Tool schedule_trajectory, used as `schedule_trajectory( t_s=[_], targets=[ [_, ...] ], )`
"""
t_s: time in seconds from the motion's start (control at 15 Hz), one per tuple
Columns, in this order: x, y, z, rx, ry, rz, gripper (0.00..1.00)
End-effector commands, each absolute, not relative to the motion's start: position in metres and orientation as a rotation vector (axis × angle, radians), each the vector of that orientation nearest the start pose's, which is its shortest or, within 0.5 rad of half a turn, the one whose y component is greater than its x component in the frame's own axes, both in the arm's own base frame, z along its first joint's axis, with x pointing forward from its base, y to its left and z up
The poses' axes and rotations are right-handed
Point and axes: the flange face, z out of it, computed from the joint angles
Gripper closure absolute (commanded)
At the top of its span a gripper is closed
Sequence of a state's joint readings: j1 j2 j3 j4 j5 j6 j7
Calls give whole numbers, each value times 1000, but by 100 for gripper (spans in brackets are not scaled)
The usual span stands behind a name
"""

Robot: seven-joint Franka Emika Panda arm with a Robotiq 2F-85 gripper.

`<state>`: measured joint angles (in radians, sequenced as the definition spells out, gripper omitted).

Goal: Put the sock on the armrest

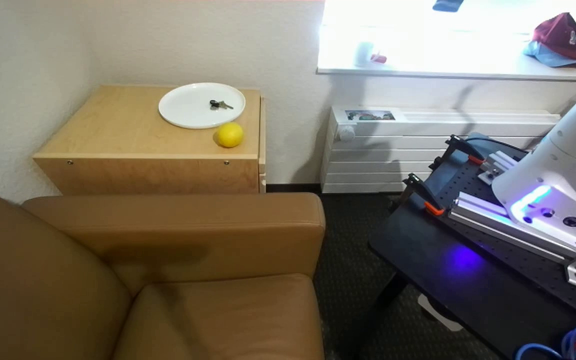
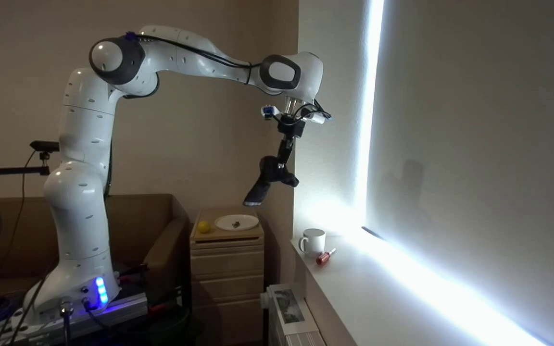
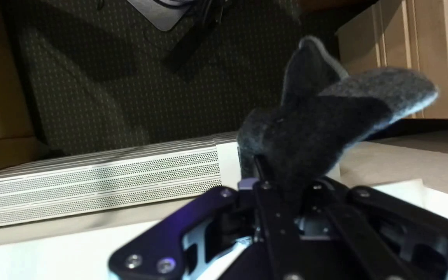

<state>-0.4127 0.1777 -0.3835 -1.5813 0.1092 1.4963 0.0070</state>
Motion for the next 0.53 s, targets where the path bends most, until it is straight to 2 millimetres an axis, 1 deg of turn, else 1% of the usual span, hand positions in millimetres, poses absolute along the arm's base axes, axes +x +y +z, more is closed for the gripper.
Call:
schedule_trajectory(
  t_s=[0.0, 0.07, 0.13, 0.2, 0.27, 0.33, 0.47],
  targets=[
    [430, -400, 520, -2747, 1181, 322, 90],
    [431, -402, 516, -2746, 1185, 332, 90],
    [432, -403, 511, -2743, 1188, 344, 97],
    [442, -400, 497, -2785, 1222, 337, 97],
    [445, -386, 487, -2840, 1178, 354, 97],
    [444, -360, 478, -2928, 1068, 368, 97],
    [446, -326, 472, -3027, 923, 400, 97]
  ],
)
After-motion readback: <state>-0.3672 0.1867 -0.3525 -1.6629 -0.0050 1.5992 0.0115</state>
